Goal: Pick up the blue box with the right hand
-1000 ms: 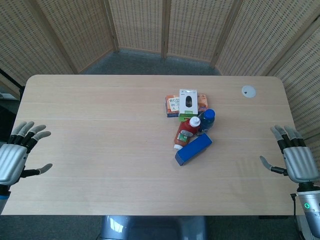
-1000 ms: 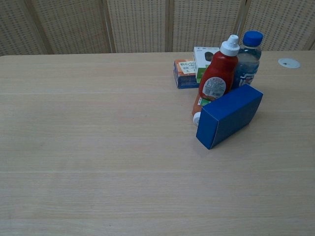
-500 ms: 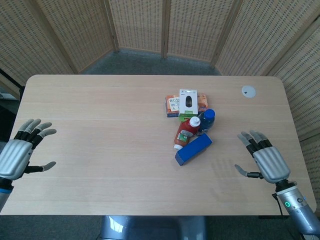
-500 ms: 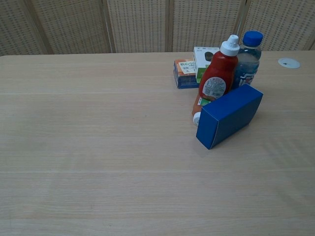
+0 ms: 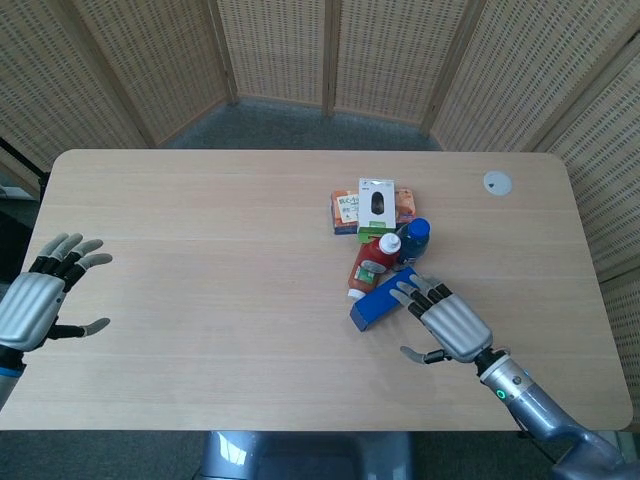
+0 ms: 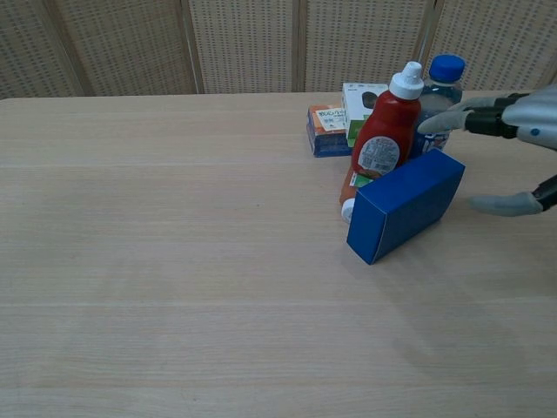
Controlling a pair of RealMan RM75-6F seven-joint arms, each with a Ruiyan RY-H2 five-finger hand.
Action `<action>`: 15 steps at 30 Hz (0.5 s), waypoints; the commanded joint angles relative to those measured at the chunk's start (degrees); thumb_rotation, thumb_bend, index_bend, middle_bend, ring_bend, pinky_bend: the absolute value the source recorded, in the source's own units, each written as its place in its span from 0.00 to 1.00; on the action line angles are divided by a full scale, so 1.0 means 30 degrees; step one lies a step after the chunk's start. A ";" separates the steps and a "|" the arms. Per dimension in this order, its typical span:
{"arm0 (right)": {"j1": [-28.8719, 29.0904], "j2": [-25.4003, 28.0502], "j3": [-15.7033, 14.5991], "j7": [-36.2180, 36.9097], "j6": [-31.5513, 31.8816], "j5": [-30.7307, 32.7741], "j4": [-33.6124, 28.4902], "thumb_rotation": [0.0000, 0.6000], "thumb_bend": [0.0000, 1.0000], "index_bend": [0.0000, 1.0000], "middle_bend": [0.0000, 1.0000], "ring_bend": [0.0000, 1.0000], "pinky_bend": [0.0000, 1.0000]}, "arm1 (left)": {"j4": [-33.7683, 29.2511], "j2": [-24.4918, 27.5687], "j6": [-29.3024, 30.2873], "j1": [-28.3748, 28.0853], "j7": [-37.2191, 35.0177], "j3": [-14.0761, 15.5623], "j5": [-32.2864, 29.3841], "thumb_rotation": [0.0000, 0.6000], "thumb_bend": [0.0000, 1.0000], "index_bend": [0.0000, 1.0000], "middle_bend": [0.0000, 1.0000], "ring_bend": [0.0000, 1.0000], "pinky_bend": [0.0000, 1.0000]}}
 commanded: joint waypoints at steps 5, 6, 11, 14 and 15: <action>0.1563 -0.0988 0.0413 -0.0749 -0.1842 0.0657 0.0384 0.36 0.34 0.00 0.00 0.00 0.00 | 0.0435 -0.0090 -0.0006 0.0062 -0.0544 0.0132 -0.0089 1.00 0.00 0.22 0.13 0.00 0.00; 0.1832 -0.1158 0.0464 -0.0783 -0.2163 0.0776 0.0552 0.37 0.34 0.00 0.00 0.00 0.00 | 0.0503 -0.0126 -0.0024 0.0062 -0.0595 0.0148 -0.0116 1.00 0.00 0.22 0.13 0.00 0.00; 0.2671 -0.1719 0.0640 -0.0636 -0.2962 0.1162 0.1214 0.41 0.39 0.00 0.00 0.00 0.00 | 0.0648 -0.0217 -0.0003 0.0081 -0.0737 0.0214 -0.0113 1.00 0.00 0.22 0.13 0.00 0.00; 0.3155 -0.1955 0.0717 -0.0328 -0.3367 0.1325 0.1698 0.43 0.41 0.00 0.00 0.00 0.00 | 0.0663 -0.0196 -0.0030 0.0058 -0.0746 0.0226 -0.0126 1.00 0.00 0.22 0.13 0.00 0.00; 0.3350 -0.2042 0.0750 -0.0206 -0.3526 0.1385 0.1922 0.44 0.41 0.00 0.00 0.00 0.00 | 0.0652 -0.0177 -0.0024 0.0050 -0.0740 0.0226 -0.0120 1.00 0.00 0.22 0.13 0.00 0.00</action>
